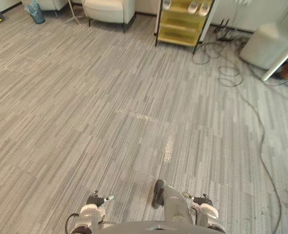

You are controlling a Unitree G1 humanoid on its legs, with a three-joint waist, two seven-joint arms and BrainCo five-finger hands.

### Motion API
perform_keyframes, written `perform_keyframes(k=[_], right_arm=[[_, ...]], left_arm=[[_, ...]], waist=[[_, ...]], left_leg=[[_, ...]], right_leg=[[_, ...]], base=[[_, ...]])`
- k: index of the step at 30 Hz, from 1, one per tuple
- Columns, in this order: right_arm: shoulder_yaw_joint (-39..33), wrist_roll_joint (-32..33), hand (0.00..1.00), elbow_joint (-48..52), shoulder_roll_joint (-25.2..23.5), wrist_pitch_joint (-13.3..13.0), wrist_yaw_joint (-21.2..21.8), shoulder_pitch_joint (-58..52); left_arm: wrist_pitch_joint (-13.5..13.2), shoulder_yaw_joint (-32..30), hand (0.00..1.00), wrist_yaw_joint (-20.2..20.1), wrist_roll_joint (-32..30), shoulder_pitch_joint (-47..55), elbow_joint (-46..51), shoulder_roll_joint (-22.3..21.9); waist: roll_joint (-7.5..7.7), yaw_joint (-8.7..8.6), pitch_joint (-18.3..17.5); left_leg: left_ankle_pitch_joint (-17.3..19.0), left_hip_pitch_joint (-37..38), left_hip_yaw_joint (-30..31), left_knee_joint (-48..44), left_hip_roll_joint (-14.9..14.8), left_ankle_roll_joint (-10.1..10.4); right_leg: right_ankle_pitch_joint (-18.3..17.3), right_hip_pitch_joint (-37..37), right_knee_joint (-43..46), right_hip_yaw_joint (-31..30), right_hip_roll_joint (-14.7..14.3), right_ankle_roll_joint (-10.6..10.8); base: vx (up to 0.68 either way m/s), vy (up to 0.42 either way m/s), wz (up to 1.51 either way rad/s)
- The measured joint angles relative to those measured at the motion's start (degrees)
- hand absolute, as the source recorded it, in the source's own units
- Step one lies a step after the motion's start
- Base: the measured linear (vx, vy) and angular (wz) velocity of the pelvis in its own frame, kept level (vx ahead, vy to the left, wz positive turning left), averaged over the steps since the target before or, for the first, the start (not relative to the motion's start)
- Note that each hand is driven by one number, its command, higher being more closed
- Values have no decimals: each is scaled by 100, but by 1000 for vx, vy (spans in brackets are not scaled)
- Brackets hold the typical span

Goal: Pick up cushions and gather them together orderly.

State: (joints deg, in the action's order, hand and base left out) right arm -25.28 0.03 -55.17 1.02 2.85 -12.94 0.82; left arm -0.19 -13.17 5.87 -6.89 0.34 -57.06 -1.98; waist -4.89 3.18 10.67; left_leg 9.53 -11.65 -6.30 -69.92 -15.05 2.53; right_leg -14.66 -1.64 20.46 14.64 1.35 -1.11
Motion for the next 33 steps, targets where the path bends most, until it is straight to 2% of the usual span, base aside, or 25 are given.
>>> perform_keyframes(k=[2,3,4,5,6,7,8,10,12,13,14,15,17,19,21,22,23,24,26,27,28,30,31,32,33], right_arm=[[50,30,0,-2,-6,8,-11,-28],[32,44,0,-3,-36,15,-16,-26],[29,54,0,-2,-51,15,-17,-30],[32,54,0,14,-61,11,-19,-64],[40,54,0,5,-44,11,-20,-67],[167,55,0,-1,-158,35,-14,-47],[211,52,0,1,-272,39,-18,36],[208,46,0,6,-350,78,-11,46],[209,-5,0,14,-363,76,-11,7],[219,-53,0,32,-380,88,26,5],[229,-72,0,41,-380,72,32,19],[317,-144,0,73,-320,52,33,76],[428,-206,0,71,-262,19,33,72],[433,-213,0,83,-287,-24,32,49],[408,-209,0,65,-259,-36,30,60],[407,-208,0,65,-259,-36,30,60],[381,-209,0,55,-258,-32,30,52],[367,-210,0,24,-256,-19,37,40],[305,-219,0,12,-147,-14,36,51],[174,-211,0,2,-39,-15,30,29],[165,-210,0,3,-30,-17,31,28],[200,-200,0,20,-21,-22,27,-42],[208,-200,0,23,-19,-22,27,-52],[216,-199,0,20,-17,-23,16,-98],[232,-199,0,17,-18,-22,16,-104]], left_arm=[[-51,80,0,-9,10,-1,176,11],[-84,88,0,-14,12,-13,264,9],[-101,90,0,-15,20,-20,289,5],[-112,103,0,-3,25,-15,318,-34],[-121,102,0,-9,65,-26,321,-61],[-125,107,0,7,48,-94,316,26],[-130,29,0,-8,129,-94,306,70],[-106,-7,0,-4,130,-142,288,125],[-88,0,0,2,128,-136,224,124],[-71,88,0,-4,128,-137,188,154],[-55,144,0,-5,116,-141,163,205],[12,269,0,-3,106,-142,59,322],[70,321,0,11,106,-123,-8,348],[109,317,0,12,107,-126,-18,331],[114,204,0,16,107,-102,-49,285],[114,197,0,20,106,-91,-54,285],[113,193,0,21,105,-42,-98,295],[111,185,0,20,103,-39,-139,319],[113,136,0,24,102,-57,-225,247],[110,35,0,22,60,-21,-261,67],[109,24,0,21,51,-21,-258,61],[112,-47,0,-9,7,-18,-203,26],[112,-47,0,-10,1,-18,-197,26],[111,-37,0,-13,-7,-11,-134,22],[110,-29,0,-14,-9,-9,-108,19]], waist=[[22,36,15],[66,71,52],[83,108,62],[67,204,47],[72,241,70],[310,214,62],[392,214,63],[419,298,46],[482,300,-1],[541,296,26],[564,267,31],[579,155,36],[587,124,37],[624,128,16],[622,109,21],[623,100,21],[639,69,10],[716,12,-42],[485,31,-73],[245,25,-150],[221,25,-149],[151,3,-159],[157,5,-155],[146,31,-157],[149,35,-156]], left_leg=[[411,-643,-223,824,92,-55],[530,-876,-344,2063,282,-78],[499,-904,-323,2645,400,-57],[-130,-798,-203,4084,572,15],[-581,-744,-202,4156,620,-130],[-374,-605,-409,4218,828,-191],[-178,-622,-415,4178,852,-175],[175,-585,-463,3766,847,-363],[628,-371,-515,3611,964,-427],[824,-114,-669,3621,1022,-454],[882,3,-699,3624,1053,-457],[962,376,-766,3712,1092,-458],[955,1009,-788,4193,1147,-452],[932,1324,-757,4552,1137,-412],[880,1736,-757,4994,1123,-321],[876,1774,-756,5026,1123,-310],[885,1864,-705,5119,1141,-214],[938,1909,-555,5147,1180,-70],[904,1977,-449,5254,1035,43],[807,2016,-310,5212,866,139],[804,2003,-300,5133,837,145],[613,1315,-69,3300,465,323],[569,1240,-54,3154,433,326],[544,808,-1,2097,194,309],[564,692,-26,1884,164,286]], right_leg=[[51,-481,-526,-157,70,211],[23,-774,-684,-277,238,328],[-24,-849,-701,-323,316,405],[-194,-943,-685,-480,396,661],[-259,-1009,-685,-556,436,760],[-214,-1059,-790,-704,660,641],[55,-1032,-931,-789,606,402],[416,-1155,-884,-851,652,540],[378,-920,55,-1072,807,639],[571,-103,1826,-1300,1016,914],[662,239,2586,-1380,1081,1068],[634,837,3932,-1268,1197,1041],[371,1237,4328,-622,1343,793],[155,1478,3828,-61,1341,633],[97,1612,1938,541,1208,463],[130,1619,1734,539,1182,457],[437,1581,892,464,1051,375],[1126,1523,423,411,959,217],[1155,1485,463,450,825,160],[830,1382,370,499,618,106],[805,1357,365,513,597,94],[607,935,178,619,377,14],[598,894,163,633,355,8],[542,623,13,636,230,-23],[519,528,-28,628,210,-26]], base=[[599,206,-46],[522,257,-50],[527,315,-62],[308,206,-53],[469,298,-40],[425,254,-17],[508,298,-11],[393,231,-12],[444,265,-16],[361,189,-26],[424,157,-18],[285,82,2],[331,35,8],[354,-56,11],[311,-135,9],[325,-171,12],[354,-191,28],[360,-187,28],[305,-147,10],[330,-176,2],[382,-234,2],[301,-167,1],[239,-94,-3],[165,-31,-11],[242,-28,-20]])
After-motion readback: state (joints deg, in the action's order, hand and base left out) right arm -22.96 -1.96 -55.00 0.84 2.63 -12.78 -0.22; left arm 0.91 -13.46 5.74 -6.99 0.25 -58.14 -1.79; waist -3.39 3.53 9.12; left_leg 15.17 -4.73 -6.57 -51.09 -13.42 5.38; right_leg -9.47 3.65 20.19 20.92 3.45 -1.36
